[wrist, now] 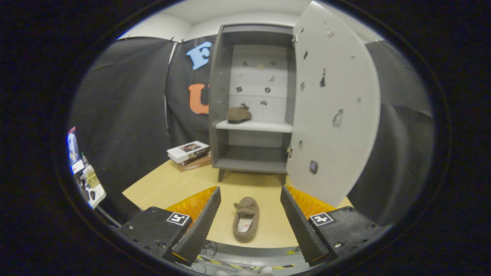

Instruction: Open the shoe cabinet door, grab the shoes and put them into the shoe cabinet, then close the shoe cabinet door.

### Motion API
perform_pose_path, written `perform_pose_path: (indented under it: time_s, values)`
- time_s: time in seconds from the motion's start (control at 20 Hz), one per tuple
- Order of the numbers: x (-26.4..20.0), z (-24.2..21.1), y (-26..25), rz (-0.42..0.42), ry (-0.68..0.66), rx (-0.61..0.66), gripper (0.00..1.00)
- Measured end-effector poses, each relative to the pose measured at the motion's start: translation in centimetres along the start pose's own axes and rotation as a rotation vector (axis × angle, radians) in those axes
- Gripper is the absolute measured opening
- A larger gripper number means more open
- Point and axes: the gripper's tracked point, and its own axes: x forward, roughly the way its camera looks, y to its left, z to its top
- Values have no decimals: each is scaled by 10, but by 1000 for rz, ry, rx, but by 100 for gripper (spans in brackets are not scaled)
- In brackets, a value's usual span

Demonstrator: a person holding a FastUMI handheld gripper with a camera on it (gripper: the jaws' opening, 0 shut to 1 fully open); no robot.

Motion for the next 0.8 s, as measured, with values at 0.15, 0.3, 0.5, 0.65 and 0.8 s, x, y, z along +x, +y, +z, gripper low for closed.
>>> perform_pose_path:
  time_s: [0.15, 0.3, 0.5, 0.65, 0.8]
  values:
    - [44, -53, 15, 20, 112, 1, 100]
    - [87, -91, 11, -4, 179, 7, 100]
    - [132, -132, 14, 6, 279, 65, 100]
    - [160, -155, 12, -1, 365, 63, 100]
    - [188, -165, 14, 19, 435, 82, 100]
